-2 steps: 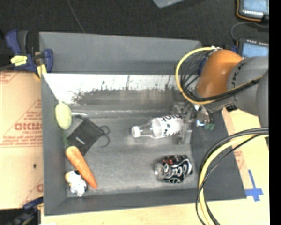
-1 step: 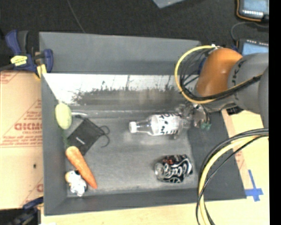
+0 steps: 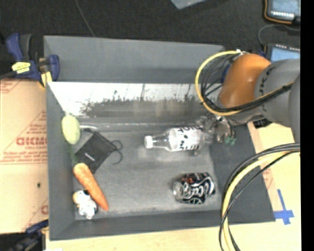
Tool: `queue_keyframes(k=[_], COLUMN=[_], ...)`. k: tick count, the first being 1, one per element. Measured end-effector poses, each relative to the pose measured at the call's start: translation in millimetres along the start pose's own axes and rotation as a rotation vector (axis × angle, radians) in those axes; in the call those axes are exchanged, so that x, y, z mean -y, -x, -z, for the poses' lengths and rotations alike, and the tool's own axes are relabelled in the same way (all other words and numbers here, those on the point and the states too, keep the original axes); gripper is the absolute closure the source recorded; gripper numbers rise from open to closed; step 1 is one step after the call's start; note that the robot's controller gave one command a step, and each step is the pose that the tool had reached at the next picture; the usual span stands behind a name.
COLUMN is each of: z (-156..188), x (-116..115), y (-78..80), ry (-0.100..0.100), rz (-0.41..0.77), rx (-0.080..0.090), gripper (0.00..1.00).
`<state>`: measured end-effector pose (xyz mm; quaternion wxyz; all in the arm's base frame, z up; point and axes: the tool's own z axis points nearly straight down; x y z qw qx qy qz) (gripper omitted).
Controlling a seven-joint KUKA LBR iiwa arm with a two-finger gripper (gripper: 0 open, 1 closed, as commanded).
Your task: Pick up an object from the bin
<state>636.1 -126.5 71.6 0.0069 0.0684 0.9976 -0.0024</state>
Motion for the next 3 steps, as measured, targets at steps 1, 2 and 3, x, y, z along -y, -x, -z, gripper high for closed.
queue_keyframes(k=[1, 2, 3], z=[123.1, 122.9, 175.0], x=[-10.5, -10.4, -17.7], y=[1.4, 1.3, -2.6], ry=[0.0, -0.001, -0.001], rz=[0.01, 0.011, 0.028], rx=[0.005, 0.004, 0.001], gripper=[1.0, 1.0, 1.0])
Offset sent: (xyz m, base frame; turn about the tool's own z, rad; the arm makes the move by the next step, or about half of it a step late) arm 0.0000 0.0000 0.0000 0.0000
